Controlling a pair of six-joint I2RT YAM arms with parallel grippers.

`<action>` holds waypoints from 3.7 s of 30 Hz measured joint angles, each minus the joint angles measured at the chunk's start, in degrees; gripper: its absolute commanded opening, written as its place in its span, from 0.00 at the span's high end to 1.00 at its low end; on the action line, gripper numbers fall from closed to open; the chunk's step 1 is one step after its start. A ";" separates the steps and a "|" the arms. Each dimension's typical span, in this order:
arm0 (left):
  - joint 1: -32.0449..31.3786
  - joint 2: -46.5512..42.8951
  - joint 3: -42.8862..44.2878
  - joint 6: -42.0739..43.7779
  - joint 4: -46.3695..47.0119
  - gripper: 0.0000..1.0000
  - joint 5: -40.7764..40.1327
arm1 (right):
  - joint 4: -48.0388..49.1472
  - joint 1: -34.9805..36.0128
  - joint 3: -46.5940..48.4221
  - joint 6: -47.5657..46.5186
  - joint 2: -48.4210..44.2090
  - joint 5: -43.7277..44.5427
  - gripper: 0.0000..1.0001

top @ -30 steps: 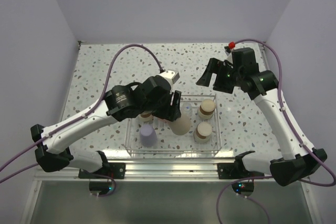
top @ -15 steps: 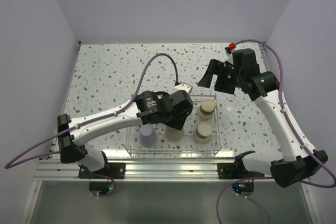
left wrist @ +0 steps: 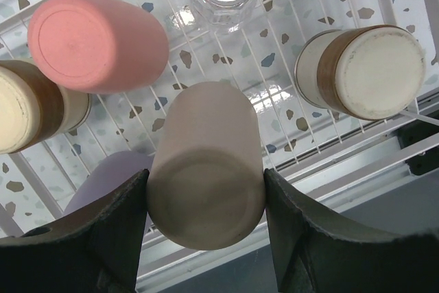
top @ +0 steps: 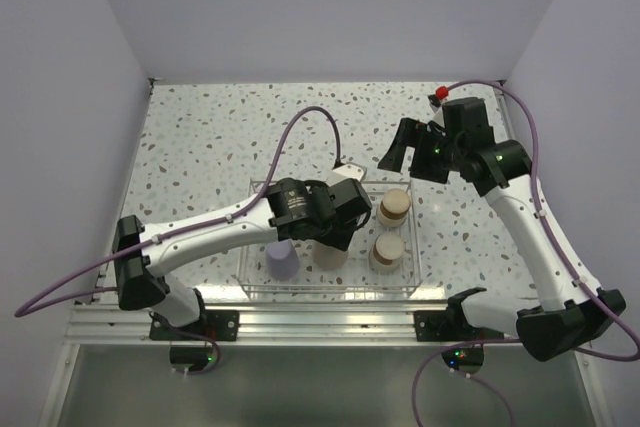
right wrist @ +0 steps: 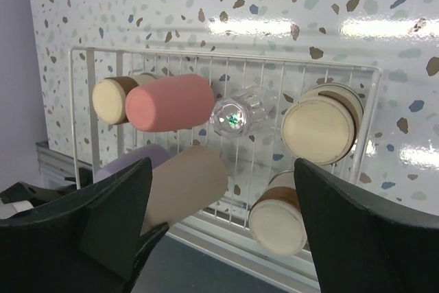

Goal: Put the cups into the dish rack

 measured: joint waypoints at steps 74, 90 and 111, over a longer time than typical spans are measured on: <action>60.02 -31.76 -59.36 28.00 66.31 0.00 -17.84 | -5.27 0.00 4.09 -3.91 -17.11 9.53 0.07; 63.49 -8.72 -70.62 34.23 107.21 0.00 -8.20 | -6.80 0.00 0.31 -6.12 -21.77 12.33 0.02; 63.47 -2.34 -79.19 40.22 133.48 0.00 0.48 | 8.44 0.11 -18.75 -6.01 -23.04 30.97 0.02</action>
